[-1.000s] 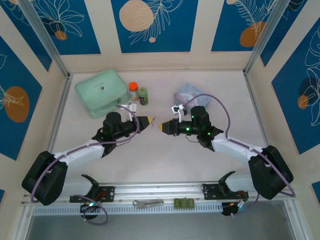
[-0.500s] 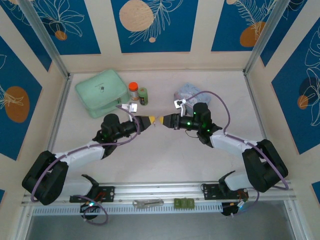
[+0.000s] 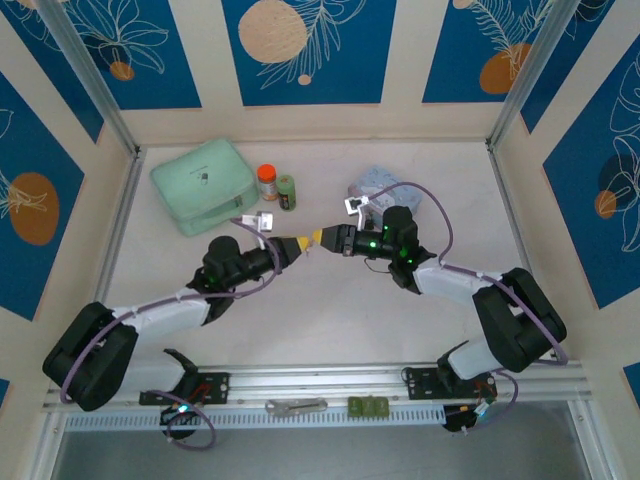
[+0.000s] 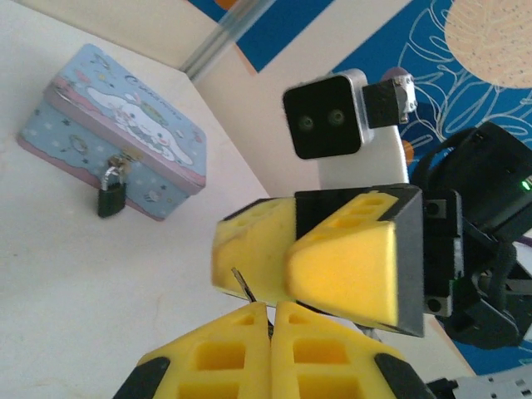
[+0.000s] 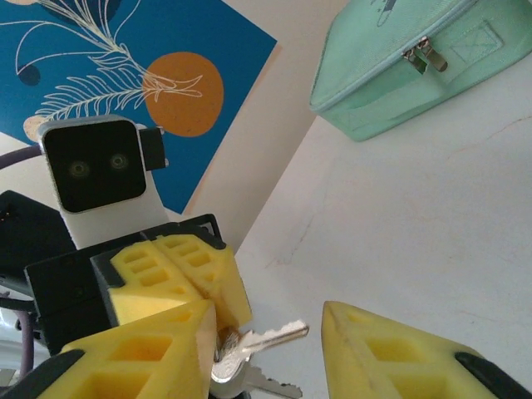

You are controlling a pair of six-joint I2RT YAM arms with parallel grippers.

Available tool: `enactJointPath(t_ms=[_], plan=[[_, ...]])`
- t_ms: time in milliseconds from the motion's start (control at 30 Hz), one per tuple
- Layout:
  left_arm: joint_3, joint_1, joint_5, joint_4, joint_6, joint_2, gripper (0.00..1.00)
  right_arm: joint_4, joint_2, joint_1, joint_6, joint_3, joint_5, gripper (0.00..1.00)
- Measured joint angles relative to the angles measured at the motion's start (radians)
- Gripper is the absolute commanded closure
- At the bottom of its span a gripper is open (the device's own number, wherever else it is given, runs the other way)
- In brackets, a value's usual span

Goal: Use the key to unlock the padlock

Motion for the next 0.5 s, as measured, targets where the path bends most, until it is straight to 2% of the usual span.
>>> enactJointPath(t_ms=[500], plan=[[-0.031,-0.041,-0.112,0.050,0.003,-0.046,1.00,-0.021,-0.007,0.021,0.046,0.000,-0.056,0.67]])
